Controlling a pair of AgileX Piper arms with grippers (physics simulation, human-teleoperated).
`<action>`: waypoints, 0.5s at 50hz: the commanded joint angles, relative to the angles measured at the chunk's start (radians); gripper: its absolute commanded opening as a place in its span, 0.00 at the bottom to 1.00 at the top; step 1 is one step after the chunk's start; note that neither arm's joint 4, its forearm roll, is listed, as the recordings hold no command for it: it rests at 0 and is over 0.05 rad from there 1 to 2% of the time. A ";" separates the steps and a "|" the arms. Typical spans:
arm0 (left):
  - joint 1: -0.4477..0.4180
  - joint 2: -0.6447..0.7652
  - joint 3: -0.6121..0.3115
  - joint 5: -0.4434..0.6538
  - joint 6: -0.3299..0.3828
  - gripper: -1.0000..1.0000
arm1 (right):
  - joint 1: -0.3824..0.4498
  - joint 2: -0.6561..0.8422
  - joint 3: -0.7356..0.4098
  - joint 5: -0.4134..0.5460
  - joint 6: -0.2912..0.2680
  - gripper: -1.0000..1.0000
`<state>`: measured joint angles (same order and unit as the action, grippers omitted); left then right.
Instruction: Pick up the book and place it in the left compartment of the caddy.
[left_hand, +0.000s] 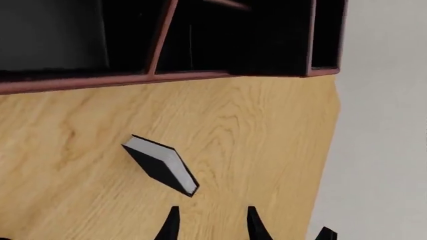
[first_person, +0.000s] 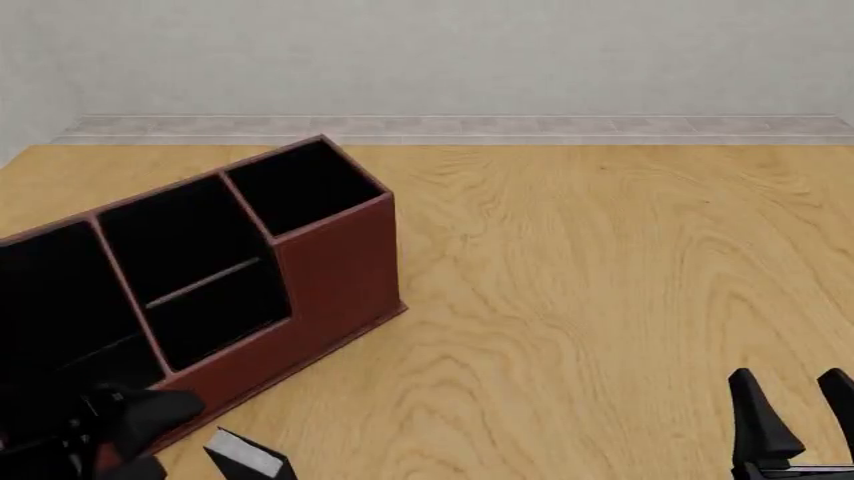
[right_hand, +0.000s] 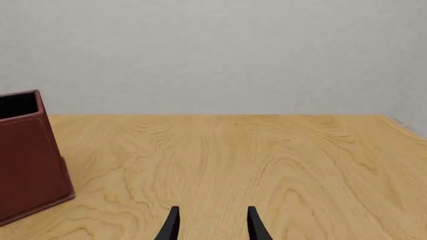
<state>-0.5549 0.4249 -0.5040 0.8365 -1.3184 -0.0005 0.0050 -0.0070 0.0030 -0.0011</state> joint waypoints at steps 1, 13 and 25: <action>0.004 0.021 0.061 -0.066 -0.042 1.00 | 0.000 0.000 0.002 -0.002 0.000 1.00; -0.016 0.049 0.110 -0.124 -0.065 1.00 | 0.000 0.000 0.002 -0.002 0.001 1.00; -0.041 0.095 0.153 -0.196 -0.099 1.00 | 0.000 0.000 0.002 -0.002 0.001 1.00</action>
<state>-0.5803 0.4878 -0.3887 0.6974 -1.3940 -0.0004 0.0050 -0.0070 0.0030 -0.0011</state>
